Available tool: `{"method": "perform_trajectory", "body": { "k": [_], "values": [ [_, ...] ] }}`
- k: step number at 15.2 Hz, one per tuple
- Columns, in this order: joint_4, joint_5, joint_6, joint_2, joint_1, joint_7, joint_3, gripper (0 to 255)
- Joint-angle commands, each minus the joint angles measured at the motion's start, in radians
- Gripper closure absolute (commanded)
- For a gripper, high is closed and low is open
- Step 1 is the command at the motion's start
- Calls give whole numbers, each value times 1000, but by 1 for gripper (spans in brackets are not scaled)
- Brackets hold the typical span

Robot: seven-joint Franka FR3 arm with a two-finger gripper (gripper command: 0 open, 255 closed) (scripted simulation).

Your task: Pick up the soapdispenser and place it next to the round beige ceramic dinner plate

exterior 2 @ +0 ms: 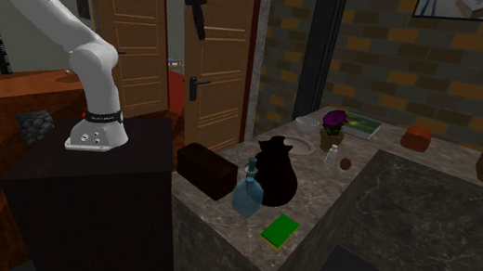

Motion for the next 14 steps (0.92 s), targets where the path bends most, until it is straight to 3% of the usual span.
{"method": "perform_trajectory", "body": {
  "k": [1, 14],
  "values": [
    [-32, -14, 59, 31, -8, -25, -25, 0],
    [-54, -60, 399, 376, -51, -213, -208, 0]
  ]
}}
